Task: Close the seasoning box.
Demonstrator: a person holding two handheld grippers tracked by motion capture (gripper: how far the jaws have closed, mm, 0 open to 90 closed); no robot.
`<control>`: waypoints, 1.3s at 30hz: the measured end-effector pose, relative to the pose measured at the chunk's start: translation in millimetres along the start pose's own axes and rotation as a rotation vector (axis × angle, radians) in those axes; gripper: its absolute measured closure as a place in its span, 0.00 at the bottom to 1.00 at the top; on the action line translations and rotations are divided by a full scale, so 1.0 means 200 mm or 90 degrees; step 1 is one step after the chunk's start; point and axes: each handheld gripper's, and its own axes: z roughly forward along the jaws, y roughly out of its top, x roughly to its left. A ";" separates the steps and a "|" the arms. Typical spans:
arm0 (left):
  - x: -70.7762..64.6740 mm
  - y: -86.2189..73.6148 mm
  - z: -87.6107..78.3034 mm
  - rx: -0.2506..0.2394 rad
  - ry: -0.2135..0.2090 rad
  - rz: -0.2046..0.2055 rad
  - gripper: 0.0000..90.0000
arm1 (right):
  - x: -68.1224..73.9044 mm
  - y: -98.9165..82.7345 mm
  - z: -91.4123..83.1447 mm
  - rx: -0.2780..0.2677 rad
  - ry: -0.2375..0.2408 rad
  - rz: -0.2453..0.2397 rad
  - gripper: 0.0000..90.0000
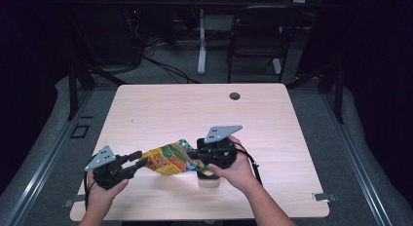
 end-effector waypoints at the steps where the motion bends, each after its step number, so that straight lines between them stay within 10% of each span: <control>1: 0.00 0.00 0.00 0.003 -0.002 0.002 0.67 | 0.00 0.00 0.00 0.000 0.001 0.001 1.00; 39: -0.01 -0.02 0.06 0.011 -0.003 0.009 0.57 | 0.04 0.14 0.03 0.045 0.005 -0.033 1.00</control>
